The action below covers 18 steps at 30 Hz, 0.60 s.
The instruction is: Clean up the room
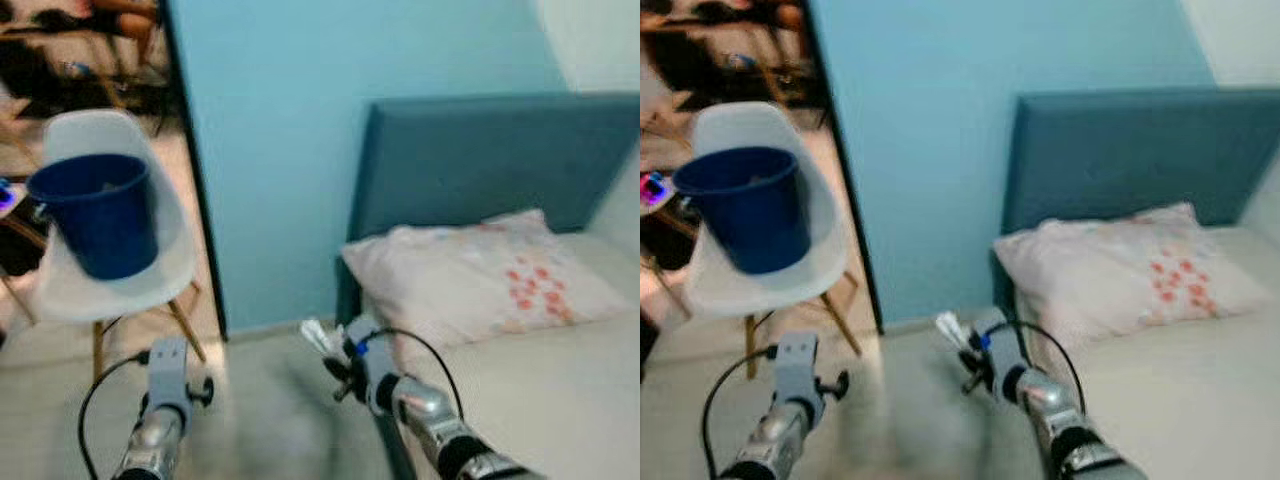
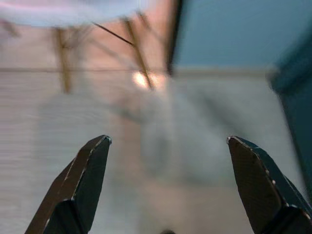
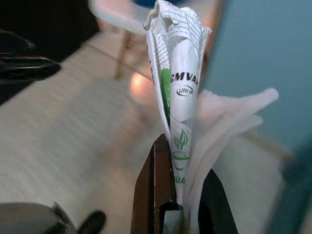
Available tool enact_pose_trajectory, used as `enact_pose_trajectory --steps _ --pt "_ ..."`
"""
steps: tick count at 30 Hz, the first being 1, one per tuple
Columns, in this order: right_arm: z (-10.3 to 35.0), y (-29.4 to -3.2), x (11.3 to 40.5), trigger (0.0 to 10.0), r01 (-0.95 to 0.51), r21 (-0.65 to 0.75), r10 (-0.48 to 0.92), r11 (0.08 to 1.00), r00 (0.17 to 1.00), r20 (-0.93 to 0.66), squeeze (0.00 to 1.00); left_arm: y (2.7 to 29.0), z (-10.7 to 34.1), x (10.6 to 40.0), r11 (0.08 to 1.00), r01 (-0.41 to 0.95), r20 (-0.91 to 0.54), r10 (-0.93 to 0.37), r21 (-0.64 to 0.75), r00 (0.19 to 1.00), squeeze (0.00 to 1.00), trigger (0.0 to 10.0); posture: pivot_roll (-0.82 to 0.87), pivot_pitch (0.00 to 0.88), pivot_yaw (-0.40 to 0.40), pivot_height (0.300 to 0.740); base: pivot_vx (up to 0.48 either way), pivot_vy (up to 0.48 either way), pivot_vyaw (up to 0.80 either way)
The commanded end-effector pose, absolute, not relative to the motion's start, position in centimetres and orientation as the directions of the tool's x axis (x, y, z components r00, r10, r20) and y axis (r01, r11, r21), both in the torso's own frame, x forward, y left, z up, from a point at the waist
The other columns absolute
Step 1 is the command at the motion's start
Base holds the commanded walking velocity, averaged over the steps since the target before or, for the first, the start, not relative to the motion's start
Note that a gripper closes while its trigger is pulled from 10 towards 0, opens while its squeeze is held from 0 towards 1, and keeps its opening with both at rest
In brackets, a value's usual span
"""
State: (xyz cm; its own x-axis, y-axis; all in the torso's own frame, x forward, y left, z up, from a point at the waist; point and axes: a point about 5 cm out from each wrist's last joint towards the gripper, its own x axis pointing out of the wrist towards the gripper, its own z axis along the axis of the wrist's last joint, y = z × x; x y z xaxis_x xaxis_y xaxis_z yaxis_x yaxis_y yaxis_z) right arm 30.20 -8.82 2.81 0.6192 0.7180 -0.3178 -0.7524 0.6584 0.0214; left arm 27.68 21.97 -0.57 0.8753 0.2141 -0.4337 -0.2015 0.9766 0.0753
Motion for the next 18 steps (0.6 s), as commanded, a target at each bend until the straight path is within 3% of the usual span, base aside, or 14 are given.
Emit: enact_pose_trajectory --steps 1,11,18 --pt "3.6 -8.0 30.4 10.0 -0.789 0.001 0.759 0.614 0.59 -0.274 0.0 21.7 0.8 28.8 0.978 -0.198 -0.364 0.209 0.067 0.908 0.0 10.0 0.0 0.0 -0.066 0.74 0.431 0.0 0.69" --pt "5.4 -7.4 31.3 10.0 -0.8 0.025 0.79 0.6 0.587 -0.176 0.0 21.4 3.0 30.2 0.978 -0.201 -0.244 0.206 0.047 0.948 0.0 10.0 0.0 0.008 -0.071 0.74 0.431 0.0 0.68" --pt "9.1 -5.4 32.0 10.0 -0.89 0.042 0.891 0.453 0.454 0.015 0.0 21.4 6.6 32.3 0.977 -0.21 -0.098 0.213 0.045 0.972 0.0 10.0 0.0 0.013 -0.066 0.74 0.43 0.0 0.68"
